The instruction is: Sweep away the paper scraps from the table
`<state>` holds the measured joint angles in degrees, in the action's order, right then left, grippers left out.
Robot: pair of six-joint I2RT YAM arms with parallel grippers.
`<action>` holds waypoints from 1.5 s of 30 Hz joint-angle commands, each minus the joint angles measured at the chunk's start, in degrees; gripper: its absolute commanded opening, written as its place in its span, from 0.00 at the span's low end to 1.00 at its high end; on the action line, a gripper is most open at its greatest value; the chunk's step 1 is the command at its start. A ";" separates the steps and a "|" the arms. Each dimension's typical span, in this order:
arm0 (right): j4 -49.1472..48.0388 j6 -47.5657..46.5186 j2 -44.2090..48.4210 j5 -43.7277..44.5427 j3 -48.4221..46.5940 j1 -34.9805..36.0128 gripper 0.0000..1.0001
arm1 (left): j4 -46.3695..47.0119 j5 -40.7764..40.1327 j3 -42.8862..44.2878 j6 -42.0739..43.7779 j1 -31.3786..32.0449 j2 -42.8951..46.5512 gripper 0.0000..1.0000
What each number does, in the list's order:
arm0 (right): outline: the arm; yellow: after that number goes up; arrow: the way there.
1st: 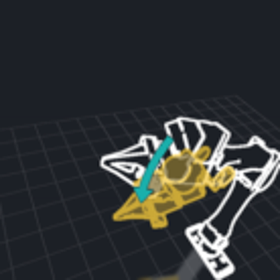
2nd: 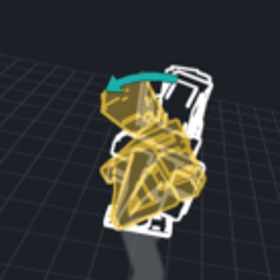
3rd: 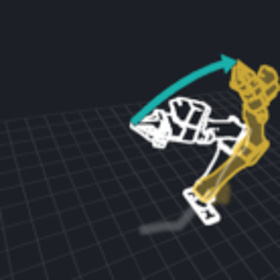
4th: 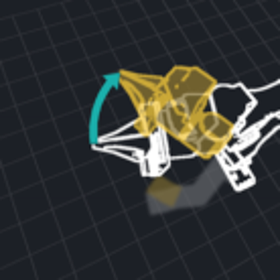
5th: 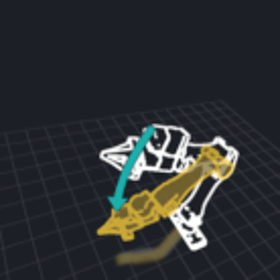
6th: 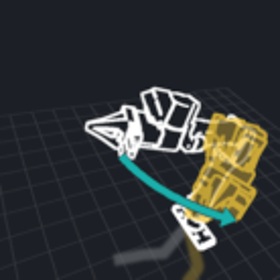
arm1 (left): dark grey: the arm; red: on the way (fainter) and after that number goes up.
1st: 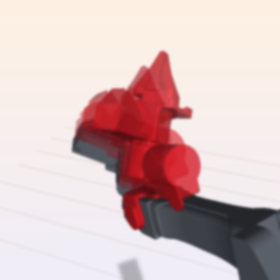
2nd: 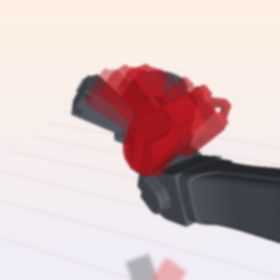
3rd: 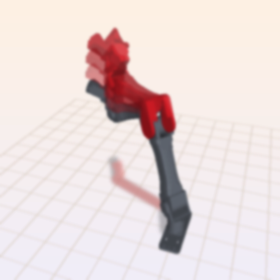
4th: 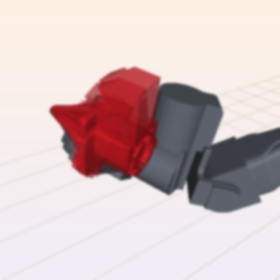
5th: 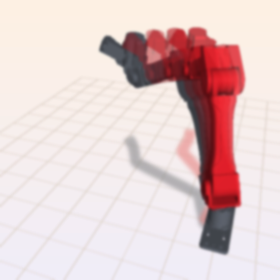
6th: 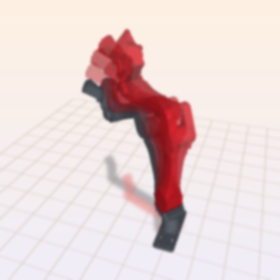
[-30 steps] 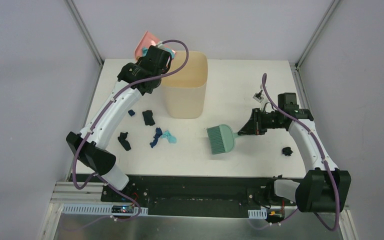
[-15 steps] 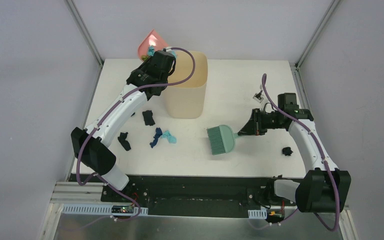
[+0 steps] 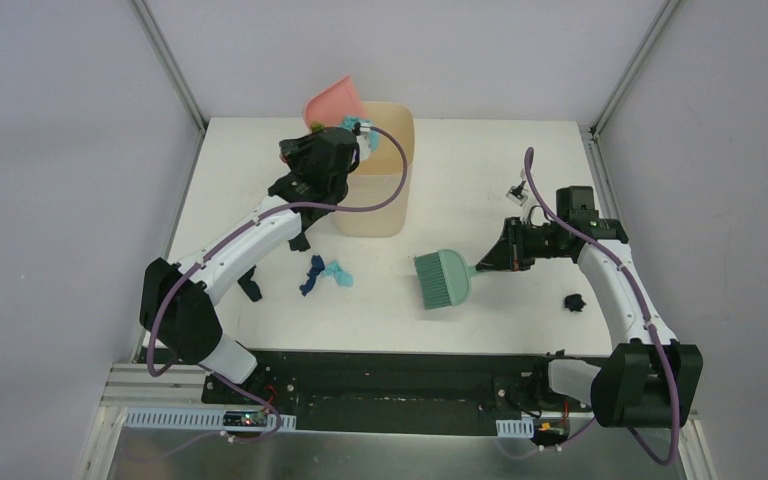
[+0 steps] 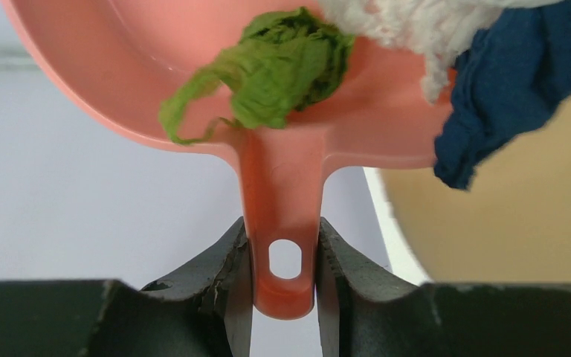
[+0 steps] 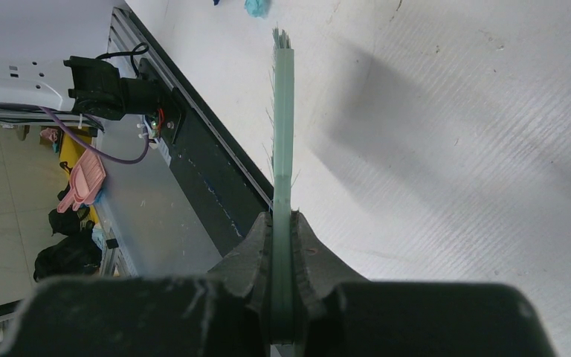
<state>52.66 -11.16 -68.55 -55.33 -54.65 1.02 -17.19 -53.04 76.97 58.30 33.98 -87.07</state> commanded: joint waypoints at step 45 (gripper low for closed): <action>1.12 -2.77 0.39 -0.77 -1.51 -0.25 0.00 | 27.81 -3.46 -7.97 27.42 3.82 4.68 0.05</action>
<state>54.11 -12.53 -68.53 -54.85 -54.65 1.02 10.46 -53.25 67.66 91.72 38.15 -85.56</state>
